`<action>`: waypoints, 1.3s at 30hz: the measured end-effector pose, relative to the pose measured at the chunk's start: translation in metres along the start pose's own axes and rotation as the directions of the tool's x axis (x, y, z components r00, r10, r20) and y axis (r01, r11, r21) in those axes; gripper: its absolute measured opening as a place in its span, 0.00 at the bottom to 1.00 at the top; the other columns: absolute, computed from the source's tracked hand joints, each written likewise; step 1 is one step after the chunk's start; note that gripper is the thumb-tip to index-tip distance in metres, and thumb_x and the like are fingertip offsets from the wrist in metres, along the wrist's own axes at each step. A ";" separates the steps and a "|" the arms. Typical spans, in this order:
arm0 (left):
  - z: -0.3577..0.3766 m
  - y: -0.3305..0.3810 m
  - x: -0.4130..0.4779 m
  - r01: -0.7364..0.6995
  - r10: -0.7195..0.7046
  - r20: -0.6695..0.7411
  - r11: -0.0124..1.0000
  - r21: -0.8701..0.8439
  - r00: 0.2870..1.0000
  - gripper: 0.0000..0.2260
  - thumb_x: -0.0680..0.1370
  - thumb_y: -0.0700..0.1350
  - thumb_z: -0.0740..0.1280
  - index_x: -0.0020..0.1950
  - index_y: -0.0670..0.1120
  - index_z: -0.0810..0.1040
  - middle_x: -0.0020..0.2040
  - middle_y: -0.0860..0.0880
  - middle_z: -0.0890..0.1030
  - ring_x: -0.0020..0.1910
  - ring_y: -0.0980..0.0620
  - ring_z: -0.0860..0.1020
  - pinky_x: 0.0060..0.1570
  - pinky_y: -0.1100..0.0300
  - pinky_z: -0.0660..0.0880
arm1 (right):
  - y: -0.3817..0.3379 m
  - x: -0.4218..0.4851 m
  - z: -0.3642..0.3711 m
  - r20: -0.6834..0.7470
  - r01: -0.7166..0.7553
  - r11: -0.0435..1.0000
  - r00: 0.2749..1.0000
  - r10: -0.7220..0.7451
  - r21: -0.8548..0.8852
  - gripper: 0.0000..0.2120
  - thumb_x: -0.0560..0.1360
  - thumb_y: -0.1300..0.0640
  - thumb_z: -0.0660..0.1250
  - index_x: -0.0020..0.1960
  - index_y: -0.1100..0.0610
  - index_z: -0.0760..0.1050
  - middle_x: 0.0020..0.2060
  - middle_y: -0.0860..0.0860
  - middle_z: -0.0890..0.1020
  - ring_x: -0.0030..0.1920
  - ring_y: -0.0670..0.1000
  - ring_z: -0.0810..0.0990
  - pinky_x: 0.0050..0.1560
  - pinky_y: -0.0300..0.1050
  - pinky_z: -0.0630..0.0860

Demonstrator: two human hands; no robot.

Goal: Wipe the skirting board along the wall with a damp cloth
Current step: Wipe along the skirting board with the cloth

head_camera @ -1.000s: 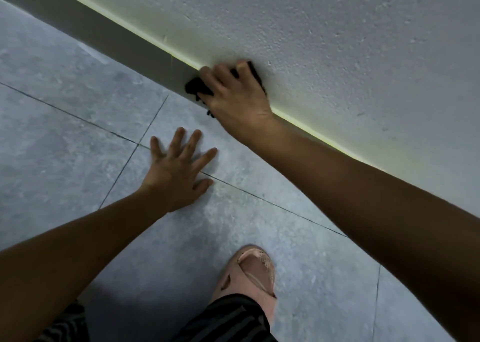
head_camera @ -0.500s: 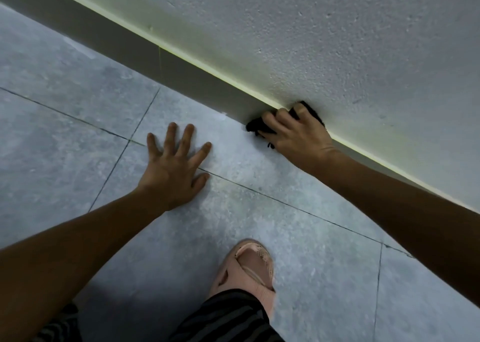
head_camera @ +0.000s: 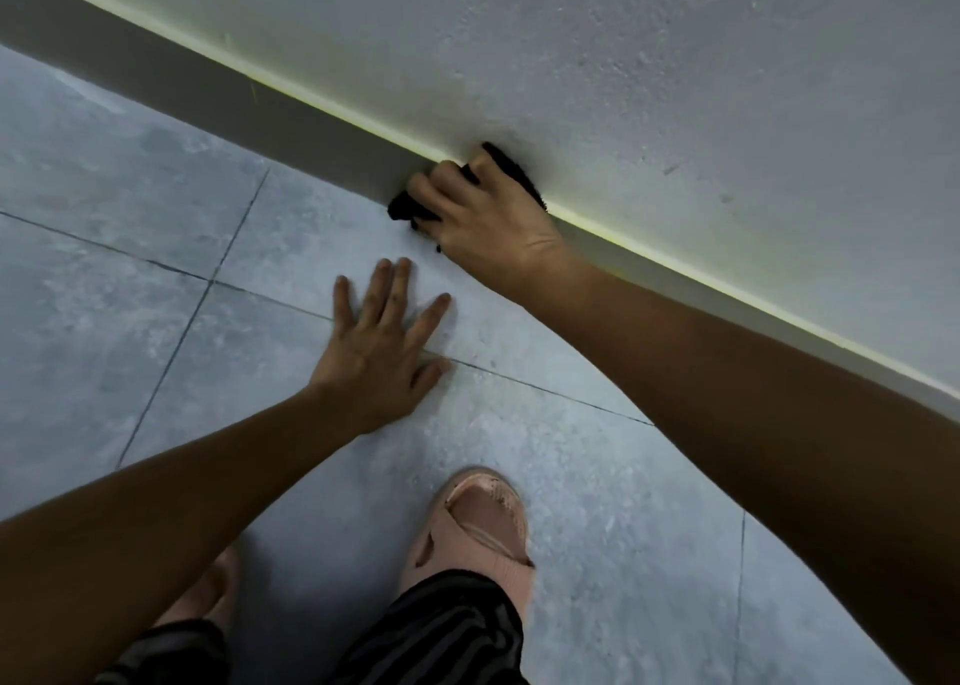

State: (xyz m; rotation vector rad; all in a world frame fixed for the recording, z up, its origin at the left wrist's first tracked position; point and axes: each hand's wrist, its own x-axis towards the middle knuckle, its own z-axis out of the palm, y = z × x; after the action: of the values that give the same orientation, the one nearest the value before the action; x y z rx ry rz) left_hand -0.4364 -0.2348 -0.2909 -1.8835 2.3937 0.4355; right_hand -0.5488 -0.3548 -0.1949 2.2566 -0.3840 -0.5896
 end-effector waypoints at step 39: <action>0.006 0.043 0.006 -0.040 0.039 -0.044 0.999 -0.036 0.998 0.29 0.77 0.62 0.48 0.76 0.57 0.44 0.77 0.40 0.37 0.75 0.38 0.38 0.70 0.35 0.41 | 0.012 -0.054 0.012 -0.057 -0.231 0.972 0.971 0.233 0.033 0.13 0.68 0.48 0.67 0.52 0.38 0.81 0.57 0.40 0.79 0.53 0.43 0.79 0.55 0.49 0.65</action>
State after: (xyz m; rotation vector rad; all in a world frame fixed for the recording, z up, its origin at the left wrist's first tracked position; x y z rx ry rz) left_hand -0.4796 -0.2303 -0.2905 -1.8824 2.4710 0.4491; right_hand -0.6021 -0.3461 -0.1774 2.2073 -0.6180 -0.3955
